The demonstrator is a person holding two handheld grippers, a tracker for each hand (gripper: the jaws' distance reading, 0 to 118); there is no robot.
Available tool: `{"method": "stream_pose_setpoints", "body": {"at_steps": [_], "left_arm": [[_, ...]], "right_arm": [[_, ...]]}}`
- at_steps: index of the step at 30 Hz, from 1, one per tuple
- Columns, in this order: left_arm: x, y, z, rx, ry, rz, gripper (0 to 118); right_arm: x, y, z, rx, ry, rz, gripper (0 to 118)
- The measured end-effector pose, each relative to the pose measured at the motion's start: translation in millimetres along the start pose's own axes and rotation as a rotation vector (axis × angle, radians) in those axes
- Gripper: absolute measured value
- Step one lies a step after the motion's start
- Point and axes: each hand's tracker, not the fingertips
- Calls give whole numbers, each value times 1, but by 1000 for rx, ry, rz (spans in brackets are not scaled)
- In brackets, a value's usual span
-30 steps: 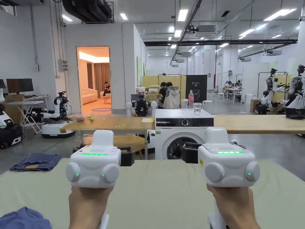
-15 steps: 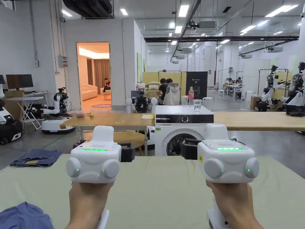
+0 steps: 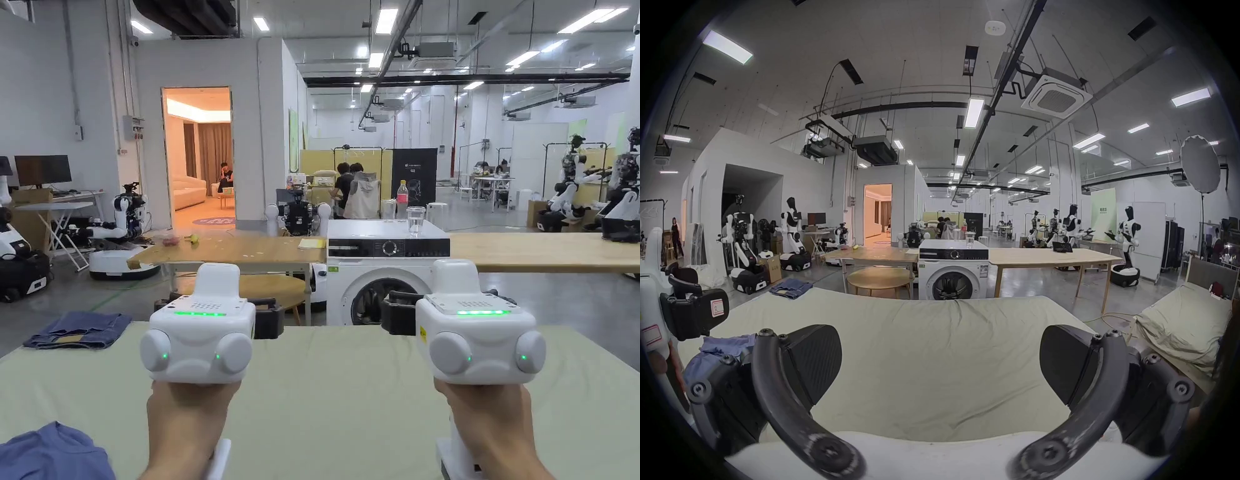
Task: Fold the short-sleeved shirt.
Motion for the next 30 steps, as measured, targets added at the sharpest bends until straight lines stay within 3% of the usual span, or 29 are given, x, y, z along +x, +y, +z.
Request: {"method": "stream_pose_setpoints", "body": {"at_steps": [30], "left_arm": [[-4, -2, -2, 3, 3, 5, 118]], "right_arm": [[-2, -4, -1, -4, -5, 9, 118]]}}
